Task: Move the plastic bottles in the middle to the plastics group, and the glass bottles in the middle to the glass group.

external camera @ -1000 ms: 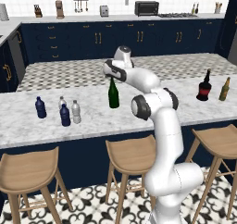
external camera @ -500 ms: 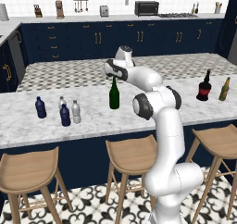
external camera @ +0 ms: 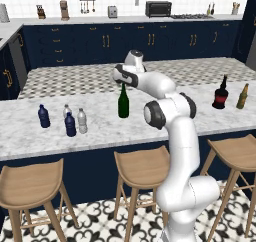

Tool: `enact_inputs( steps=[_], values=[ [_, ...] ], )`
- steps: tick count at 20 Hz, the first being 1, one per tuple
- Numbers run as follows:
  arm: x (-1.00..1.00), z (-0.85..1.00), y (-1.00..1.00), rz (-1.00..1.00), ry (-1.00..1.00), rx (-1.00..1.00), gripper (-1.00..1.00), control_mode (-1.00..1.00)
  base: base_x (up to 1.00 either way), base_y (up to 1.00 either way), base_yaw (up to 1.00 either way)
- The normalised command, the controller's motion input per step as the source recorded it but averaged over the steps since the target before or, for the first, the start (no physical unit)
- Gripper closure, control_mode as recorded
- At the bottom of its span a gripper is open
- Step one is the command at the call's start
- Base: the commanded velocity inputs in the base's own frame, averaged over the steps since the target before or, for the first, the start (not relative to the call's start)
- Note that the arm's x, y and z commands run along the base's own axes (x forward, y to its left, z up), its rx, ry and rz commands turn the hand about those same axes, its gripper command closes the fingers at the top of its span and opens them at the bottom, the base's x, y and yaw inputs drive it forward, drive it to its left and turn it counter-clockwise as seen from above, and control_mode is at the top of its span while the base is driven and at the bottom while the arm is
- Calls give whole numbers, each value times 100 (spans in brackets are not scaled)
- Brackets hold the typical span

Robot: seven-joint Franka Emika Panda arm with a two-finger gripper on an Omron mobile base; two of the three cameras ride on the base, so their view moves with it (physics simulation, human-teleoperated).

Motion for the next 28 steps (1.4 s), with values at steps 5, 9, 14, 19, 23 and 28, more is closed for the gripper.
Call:
enact_inputs(
  steps=[5,9,14,19,23,28],
  values=[
    [-21,-19,-15,0,0,0,100,-100,0,0,0],
    [-28,6,-32,0,0,0,100,-100,0,0,0],
    [-46,36,-56,0,-15,0,100,-100,0,0,0],
    [-67,33,-65,0,-24,0,100,-100,0,0,0],
    [-53,21,-83,0,-14,0,100,-100,0,0,0],
    [-50,8,-87,0,-8,0,100,-100,0,0,0]
  ],
)
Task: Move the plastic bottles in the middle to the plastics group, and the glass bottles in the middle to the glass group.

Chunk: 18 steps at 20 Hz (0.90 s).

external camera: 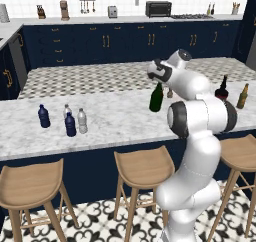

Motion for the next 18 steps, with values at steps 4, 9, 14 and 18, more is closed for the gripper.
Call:
enact_inputs(
  steps=[4,9,14,18],
  values=[
    [-31,3,-92,0,-2,0,100,-100,0,0,0],
    [-9,1,-89,0,0,0,100,-100,0,0,0],
    [0,1,-86,0,0,0,100,-100,0,0,0],
    [0,0,-79,0,0,0,100,-100,0,0,0]
  ],
)
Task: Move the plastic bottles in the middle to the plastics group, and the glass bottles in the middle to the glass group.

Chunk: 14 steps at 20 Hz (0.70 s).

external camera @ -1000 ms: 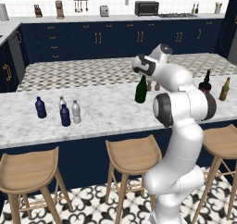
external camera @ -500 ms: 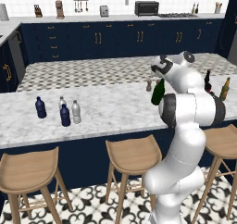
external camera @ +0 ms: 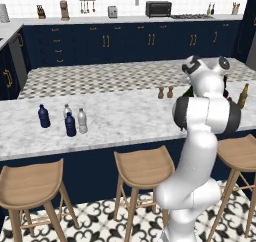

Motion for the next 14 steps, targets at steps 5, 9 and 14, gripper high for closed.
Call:
enact_inputs(
  steps=[5,9,14],
  values=[
    [0,-1,-57,-6,7,-18,100,-100,0,0,0],
    [0,-1,-73,-9,2,-12,100,-100,0,0,0],
    [0,-11,-64,-9,0,-6,100,-100,0,0,0]
  ],
)
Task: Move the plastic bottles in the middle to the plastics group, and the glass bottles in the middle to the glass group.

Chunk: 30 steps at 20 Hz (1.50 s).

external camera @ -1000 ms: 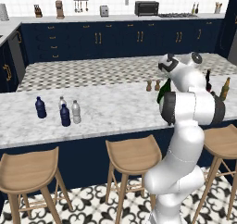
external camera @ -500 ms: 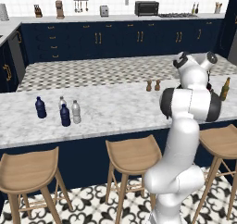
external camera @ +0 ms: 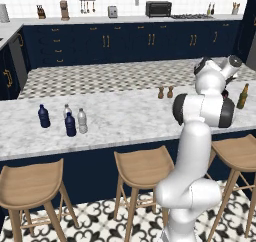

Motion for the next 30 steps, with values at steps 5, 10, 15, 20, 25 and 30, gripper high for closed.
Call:
enact_inputs(
  steps=[5,10,15,20,25,30],
  values=[
    [1,-31,-52,-8,0,0,100,-100,0,0,0],
    [5,-29,-53,-5,0,0,100,-100,0,0,0],
    [0,-54,-31,-4,0,0,100,-100,0,0,0],
    [1,-51,-23,-1,0,0,100,-100,0,0,0],
    [-8,-67,14,0,0,-8,100,-100,0,0,0],
    [-1,-61,19,0,0,-8,-100,-100,0,0,0]
  ],
)
